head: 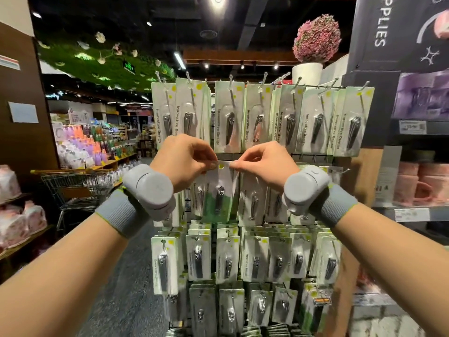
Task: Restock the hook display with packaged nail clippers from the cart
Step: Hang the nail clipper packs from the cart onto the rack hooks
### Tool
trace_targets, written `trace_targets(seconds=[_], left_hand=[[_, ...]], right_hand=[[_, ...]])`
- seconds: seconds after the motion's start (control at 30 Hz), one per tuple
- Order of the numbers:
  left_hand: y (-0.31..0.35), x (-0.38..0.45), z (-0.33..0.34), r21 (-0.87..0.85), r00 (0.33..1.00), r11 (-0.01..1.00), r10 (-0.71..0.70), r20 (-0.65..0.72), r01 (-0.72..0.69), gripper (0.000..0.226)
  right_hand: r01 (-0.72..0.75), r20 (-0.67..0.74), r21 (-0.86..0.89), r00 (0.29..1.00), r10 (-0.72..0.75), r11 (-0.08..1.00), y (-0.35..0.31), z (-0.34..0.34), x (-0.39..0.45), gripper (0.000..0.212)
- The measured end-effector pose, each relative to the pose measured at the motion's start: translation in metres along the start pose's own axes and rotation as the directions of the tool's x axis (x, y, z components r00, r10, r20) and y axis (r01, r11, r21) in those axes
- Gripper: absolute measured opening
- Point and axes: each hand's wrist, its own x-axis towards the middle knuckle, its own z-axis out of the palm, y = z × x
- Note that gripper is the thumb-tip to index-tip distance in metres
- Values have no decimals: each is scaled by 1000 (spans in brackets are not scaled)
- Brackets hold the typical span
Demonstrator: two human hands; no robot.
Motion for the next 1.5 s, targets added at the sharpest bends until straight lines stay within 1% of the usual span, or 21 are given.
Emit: trace_targets(seconds=[0.17,0.27,0.37,0.5,0.63,0.7,0.8,0.87,0.93,0.97,1.03,1.13,1.23,1.33,1.4,1.5], left_hand=[[0,1,-4,110,998,993,40,-44,-35,9],[2,3,-6,147,999,988,44,-32,-39,9],[2,4,-6,150,999,988,31,-12,-29,10],[4,4,-5,120,1000,993,15,14,-16,10],[8,4,-1,73,998,997,1,55,-5,9],[13,5,3,30,998,999,20,65,-22,10],[27,8,9,-40,996,998,57,64,-54,11],[42,12,19,-100,994,991,91,66,-84,12],[55,17,26,-154,990,981,128,62,-117,13],[62,19,31,-174,988,976,143,58,-131,13],[77,25,42,-204,984,967,168,62,-152,12],[102,34,66,-229,975,958,198,96,-172,9],[122,41,90,-167,962,960,245,124,-223,7],[141,48,112,-37,950,957,290,120,-287,6],[149,53,126,57,945,949,300,129,-309,6],[155,61,142,160,951,940,285,122,-303,7]], right_hand=[[35,22,-59,999,-33,998,-7,2,3,17],[50,36,-79,998,-47,996,-9,0,5,15],[61,40,-74,998,-58,995,-9,1,4,12],[58,53,-51,997,-55,997,-6,-3,4,10],[73,60,-25,996,-72,997,0,-10,0,19],[74,30,32,997,-75,997,7,-19,-6,27],[72,-53,135,996,-65,988,14,-39,-15,32],[68,-83,198,995,-53,978,17,-61,-24,29],[57,-34,261,998,-49,964,19,-81,-32,18],[57,3,260,998,-60,964,21,-92,-37,13],[49,40,235,997,-60,971,28,-111,-44,15],[31,15,174,999,-34,984,43,-136,-56,17],[-19,-11,103,1000,20,994,59,-153,-65,13],[-60,-45,-57,997,57,997,80,-167,-68,9],[-94,-76,-86,993,88,992,93,-173,-68,10],[-118,-112,-124,988,104,985,106,-178,-65,14]])
